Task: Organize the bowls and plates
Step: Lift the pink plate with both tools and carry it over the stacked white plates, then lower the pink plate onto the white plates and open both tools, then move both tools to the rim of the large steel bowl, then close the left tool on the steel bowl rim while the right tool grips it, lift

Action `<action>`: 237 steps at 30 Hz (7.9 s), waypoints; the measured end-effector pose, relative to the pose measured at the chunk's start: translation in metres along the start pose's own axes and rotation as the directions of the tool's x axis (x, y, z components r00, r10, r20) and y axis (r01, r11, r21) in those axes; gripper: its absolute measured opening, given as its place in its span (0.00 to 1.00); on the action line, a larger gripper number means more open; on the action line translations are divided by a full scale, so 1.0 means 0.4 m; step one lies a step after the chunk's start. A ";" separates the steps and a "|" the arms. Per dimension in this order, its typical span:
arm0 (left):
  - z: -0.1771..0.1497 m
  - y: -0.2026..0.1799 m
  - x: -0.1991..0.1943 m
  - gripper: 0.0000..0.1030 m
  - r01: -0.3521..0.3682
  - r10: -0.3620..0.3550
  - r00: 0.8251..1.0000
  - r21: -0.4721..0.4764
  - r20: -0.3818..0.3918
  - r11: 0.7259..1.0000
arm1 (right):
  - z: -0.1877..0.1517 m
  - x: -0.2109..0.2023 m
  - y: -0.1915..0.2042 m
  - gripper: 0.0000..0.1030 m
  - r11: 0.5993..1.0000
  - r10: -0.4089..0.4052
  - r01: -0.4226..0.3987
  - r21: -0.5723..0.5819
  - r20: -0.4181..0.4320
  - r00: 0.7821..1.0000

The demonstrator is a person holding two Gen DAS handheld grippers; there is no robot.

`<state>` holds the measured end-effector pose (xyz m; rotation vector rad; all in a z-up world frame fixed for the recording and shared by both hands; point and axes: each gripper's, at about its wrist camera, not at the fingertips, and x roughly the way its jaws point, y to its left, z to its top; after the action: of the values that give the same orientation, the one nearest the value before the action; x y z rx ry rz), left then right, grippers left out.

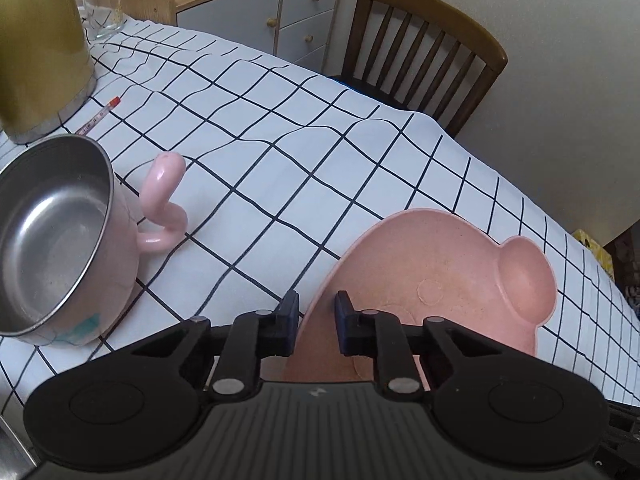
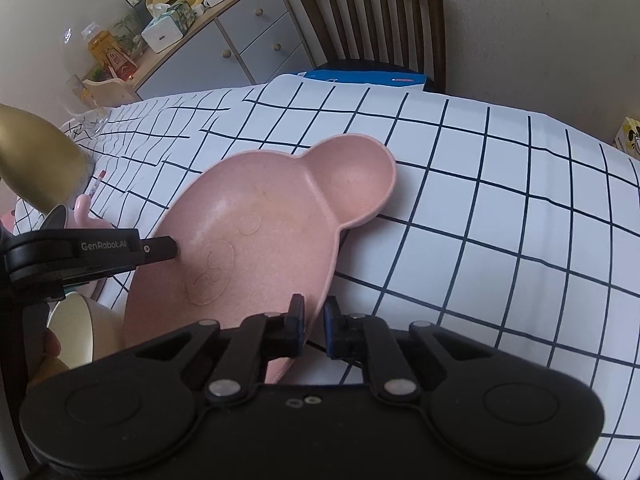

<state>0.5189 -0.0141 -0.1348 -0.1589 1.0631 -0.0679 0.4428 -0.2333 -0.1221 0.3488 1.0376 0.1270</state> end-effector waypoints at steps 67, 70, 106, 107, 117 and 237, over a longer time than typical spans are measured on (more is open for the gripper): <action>-0.829 -0.140 -0.674 0.13 0.205 -0.212 0.969 -0.064 -0.129 0.977 | -0.501 -0.627 -0.168 0.08 0.986 -0.024 0.001 -0.168 -0.137 0.990; -0.869 -0.138 -0.670 0.13 0.197 -0.205 0.968 -0.070 -0.145 0.978 | -0.542 -0.633 -0.183 0.08 0.985 -0.019 -0.006 -0.172 -0.148 0.989; -0.965 -0.141 -0.562 0.13 0.173 -0.189 0.961 -0.093 -0.204 0.981 | -0.611 -0.536 -0.218 0.12 0.978 -0.044 0.001 -0.208 -0.199 0.979; -0.966 -0.141 -0.560 0.13 0.175 -0.190 0.960 -0.089 -0.204 0.981 | -0.612 -0.536 -0.218 0.13 0.978 -0.046 0.003 -0.207 -0.201 0.979; -0.959 -0.140 -0.577 0.13 0.171 -0.179 0.968 -0.058 -0.177 0.984 | -0.614 -0.573 -0.217 0.26 0.982 -0.047 0.013 -0.190 -0.178 0.983; -0.380 0.641 -0.375 0.17 -0.159 0.188 0.979 -0.278 0.082 0.947 | -0.316 -0.010 0.584 0.16 0.920 0.040 -0.046 -0.390 -0.024 0.999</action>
<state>0.3079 0.2440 -0.1193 -0.3117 0.9713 0.2446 0.3463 0.0129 -0.0968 0.0068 0.9934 0.3719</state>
